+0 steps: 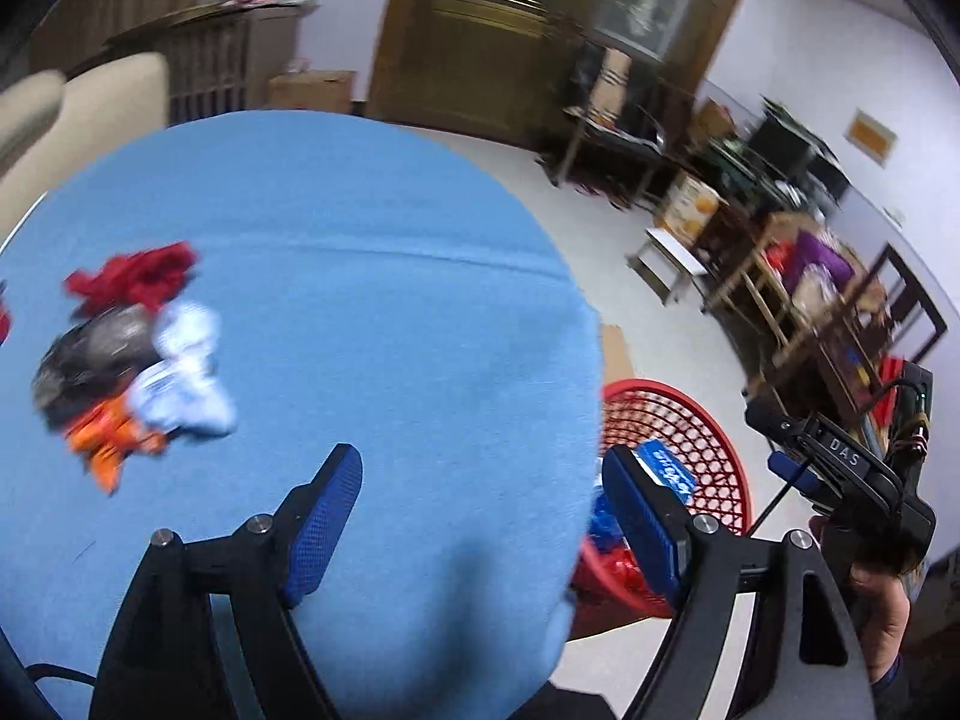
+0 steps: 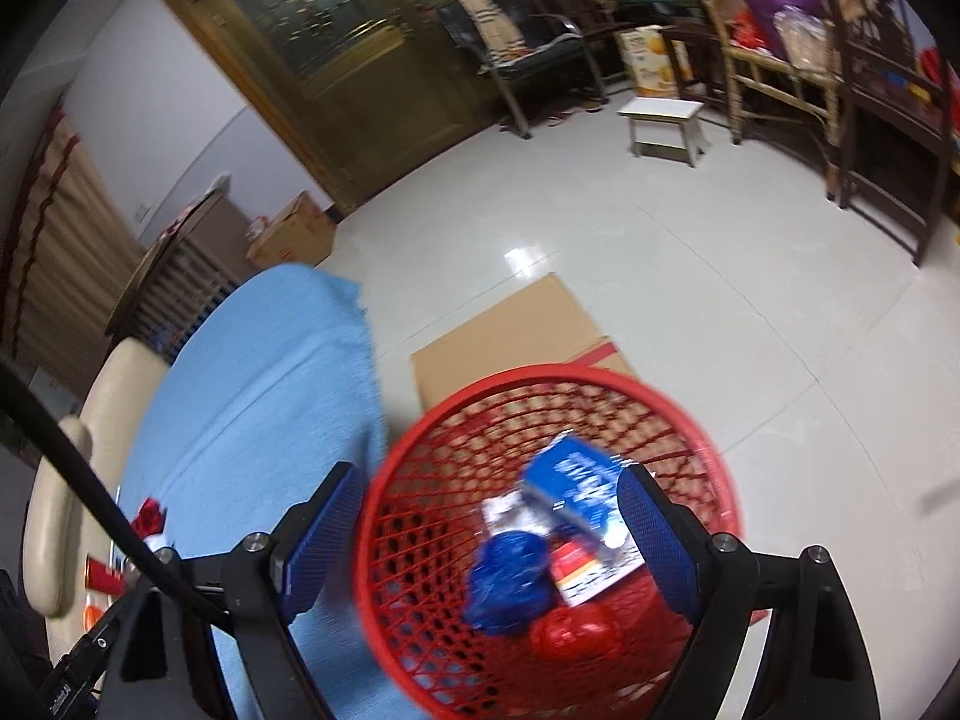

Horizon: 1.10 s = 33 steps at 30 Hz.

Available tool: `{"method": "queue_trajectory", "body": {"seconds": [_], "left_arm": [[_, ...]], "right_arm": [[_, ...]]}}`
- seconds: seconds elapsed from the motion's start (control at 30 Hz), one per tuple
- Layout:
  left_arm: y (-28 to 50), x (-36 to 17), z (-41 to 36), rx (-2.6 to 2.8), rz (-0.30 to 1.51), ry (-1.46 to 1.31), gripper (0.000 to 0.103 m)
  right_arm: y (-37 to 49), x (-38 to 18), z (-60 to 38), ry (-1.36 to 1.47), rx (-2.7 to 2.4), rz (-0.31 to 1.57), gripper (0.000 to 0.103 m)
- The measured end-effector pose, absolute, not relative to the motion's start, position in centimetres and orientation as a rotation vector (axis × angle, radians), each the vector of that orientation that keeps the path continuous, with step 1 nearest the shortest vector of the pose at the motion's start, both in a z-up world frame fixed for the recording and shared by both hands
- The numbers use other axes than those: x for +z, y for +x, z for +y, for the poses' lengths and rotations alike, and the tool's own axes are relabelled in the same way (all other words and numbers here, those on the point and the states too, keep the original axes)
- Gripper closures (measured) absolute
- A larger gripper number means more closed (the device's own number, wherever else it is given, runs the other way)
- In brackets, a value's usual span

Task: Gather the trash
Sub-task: 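Open the left gripper to drop the blue bag into the wastebasket, then move both tools back over the table toward the remaining trash pile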

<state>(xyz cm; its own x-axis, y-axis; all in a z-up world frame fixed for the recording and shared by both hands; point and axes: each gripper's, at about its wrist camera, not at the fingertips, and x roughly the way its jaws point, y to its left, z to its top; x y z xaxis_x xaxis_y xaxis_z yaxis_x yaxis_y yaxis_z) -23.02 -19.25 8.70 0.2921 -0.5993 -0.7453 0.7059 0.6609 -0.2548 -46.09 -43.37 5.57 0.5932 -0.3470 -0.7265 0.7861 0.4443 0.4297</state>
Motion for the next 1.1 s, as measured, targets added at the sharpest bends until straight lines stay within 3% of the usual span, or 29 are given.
{"method": "queue_trajectory", "body": {"seconds": [0.63, 1.1], "left_arm": [[-19.2, 5.9, -5.3, -0.579, 0.985, -0.095, 0.020], [-20.1, 6.6, -7.0, -0.598, 0.968, -0.038, 0.020]], "right_arm": [[-37.6, 6.8, -33.9, 0.694, -0.525, 0.708, 0.014], [-39.7, 5.6, -36.1, 0.773, -0.559, 0.707, 0.014]]}}
